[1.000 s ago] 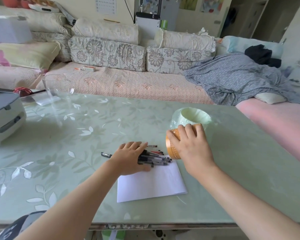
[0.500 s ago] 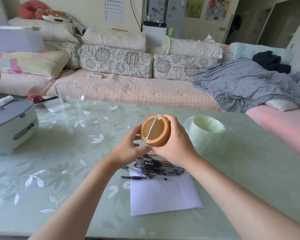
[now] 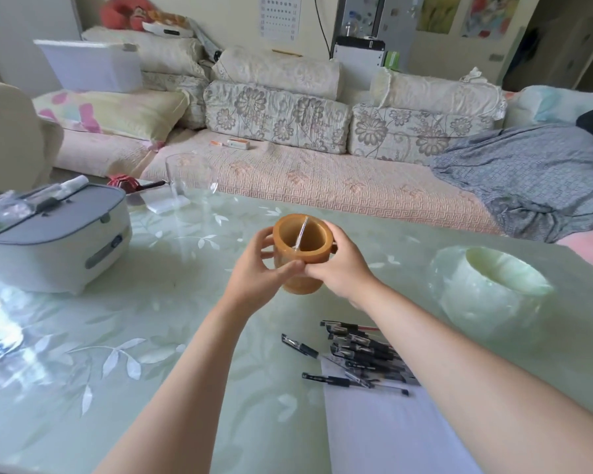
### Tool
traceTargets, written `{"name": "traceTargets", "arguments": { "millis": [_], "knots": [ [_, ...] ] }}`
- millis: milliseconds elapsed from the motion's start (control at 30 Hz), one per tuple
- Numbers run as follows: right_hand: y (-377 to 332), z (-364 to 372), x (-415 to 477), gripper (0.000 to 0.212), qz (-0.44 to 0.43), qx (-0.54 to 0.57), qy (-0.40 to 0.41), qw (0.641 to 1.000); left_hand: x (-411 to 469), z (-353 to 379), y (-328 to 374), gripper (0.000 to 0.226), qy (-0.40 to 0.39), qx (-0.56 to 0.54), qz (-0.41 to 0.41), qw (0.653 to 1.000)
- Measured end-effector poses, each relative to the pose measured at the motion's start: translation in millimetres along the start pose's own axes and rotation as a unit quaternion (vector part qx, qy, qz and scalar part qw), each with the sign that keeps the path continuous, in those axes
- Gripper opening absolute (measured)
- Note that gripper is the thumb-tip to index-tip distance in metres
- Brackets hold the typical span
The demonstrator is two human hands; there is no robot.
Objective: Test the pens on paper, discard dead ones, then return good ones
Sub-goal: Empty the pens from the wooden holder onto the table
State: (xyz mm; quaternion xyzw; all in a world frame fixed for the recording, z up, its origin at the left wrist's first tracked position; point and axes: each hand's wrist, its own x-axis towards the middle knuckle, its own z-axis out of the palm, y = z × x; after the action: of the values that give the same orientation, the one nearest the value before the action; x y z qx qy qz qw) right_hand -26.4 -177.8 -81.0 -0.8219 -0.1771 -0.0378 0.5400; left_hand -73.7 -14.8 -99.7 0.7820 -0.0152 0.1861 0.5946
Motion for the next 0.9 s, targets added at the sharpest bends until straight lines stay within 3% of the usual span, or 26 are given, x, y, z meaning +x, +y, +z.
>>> {"name": "traceTargets", "arguments": {
  "millis": [433,633,733,800,900],
  "knots": [
    [19.9,61.2,47.8,0.078,0.032,0.036,0.000,0.999,31.3,-18.2,-45.1,0.061,0.088,0.039,-0.052,0.994],
    [21.9,63.8,47.2,0.093,0.066,0.021,-0.039,0.997,33.5,-22.2,-48.9,0.063,0.077,0.069,-0.064,0.993],
    [20.7,53.1,38.6,0.106,0.099,-0.040,-0.060,0.992,24.3,-19.3,-42.7,0.068,0.083,0.126,-0.055,0.987],
    [16.2,39.0,29.3,0.097,0.106,-0.090,-0.062,0.988,13.8,-16.3,-35.1,0.062,0.119,0.155,-0.038,0.980],
    [7.1,5.7,7.6,0.061,0.080,-0.156,-0.093,0.980,-4.4,-7.5,-16.1,0.042,0.136,0.201,0.014,0.970]
  ]
}}
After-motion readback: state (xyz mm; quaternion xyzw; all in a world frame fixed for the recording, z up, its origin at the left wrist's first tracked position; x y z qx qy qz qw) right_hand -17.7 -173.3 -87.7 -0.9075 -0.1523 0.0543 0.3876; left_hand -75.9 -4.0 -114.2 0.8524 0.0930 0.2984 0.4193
